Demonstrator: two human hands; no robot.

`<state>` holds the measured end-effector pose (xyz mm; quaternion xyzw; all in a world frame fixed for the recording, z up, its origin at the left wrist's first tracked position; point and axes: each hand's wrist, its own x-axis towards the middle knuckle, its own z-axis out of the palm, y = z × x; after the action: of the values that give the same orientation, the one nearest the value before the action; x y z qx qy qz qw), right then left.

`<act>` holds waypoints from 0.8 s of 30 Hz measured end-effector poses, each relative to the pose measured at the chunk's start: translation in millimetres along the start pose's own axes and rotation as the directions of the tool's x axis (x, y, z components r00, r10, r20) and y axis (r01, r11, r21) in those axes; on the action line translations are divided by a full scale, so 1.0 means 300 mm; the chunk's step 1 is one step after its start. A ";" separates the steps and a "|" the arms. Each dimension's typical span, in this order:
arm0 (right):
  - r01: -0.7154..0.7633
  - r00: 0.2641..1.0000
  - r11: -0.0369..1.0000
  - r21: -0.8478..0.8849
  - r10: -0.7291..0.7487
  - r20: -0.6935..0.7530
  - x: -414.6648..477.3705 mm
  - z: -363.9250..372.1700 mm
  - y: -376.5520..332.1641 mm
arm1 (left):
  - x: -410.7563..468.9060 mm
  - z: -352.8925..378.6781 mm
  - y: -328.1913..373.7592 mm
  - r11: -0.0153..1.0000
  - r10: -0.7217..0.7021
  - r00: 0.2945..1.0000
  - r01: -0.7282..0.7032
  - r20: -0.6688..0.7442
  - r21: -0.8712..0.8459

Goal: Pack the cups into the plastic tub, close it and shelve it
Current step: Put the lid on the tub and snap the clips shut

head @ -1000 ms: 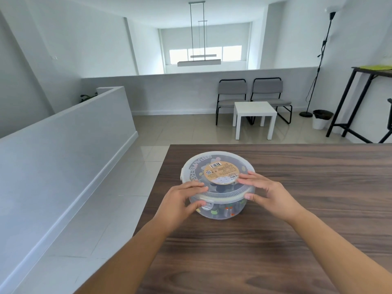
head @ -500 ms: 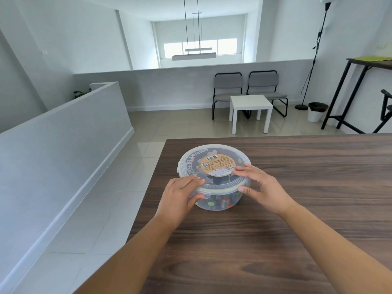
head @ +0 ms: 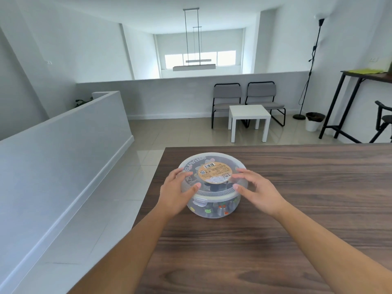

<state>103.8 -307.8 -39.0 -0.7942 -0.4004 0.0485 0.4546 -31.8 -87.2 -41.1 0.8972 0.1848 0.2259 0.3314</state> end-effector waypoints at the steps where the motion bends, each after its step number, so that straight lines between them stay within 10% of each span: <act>1: -0.035 0.999 0.999 0.008 0.035 -0.016 0.012 0.000 0.000 | 0.022 -0.005 0.003 0.998 -0.057 0.998 0.056 0.030 0.031; 5: -0.255 0.966 0.964 0.073 0.257 -0.027 0.074 0.002 0.000 | 0.103 -0.015 0.012 0.967 -0.239 0.954 0.250 0.183 -0.041; 8: -0.389 0.915 0.804 0.450 0.394 0.086 0.102 0.043 -0.010 | 0.122 -0.003 0.003 0.920 -0.233 0.935 0.301 0.268 -0.250; 13: -0.312 0.911 0.659 0.685 0.412 0.019 0.111 0.119 0.019 | 0.113 0.027 -0.027 0.819 -0.246 0.941 0.331 0.235 -0.469; 24: -0.296 0.898 0.703 0.646 0.436 -0.062 0.124 0.143 0.037 | 0.111 0.062 -0.045 0.636 -0.307 0.919 0.392 0.248 -0.664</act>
<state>116.5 -256.2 -61.6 -0.6633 -0.1444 0.1831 0.7111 3.2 -71.2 -53.6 0.6610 0.2360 0.1597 0.6942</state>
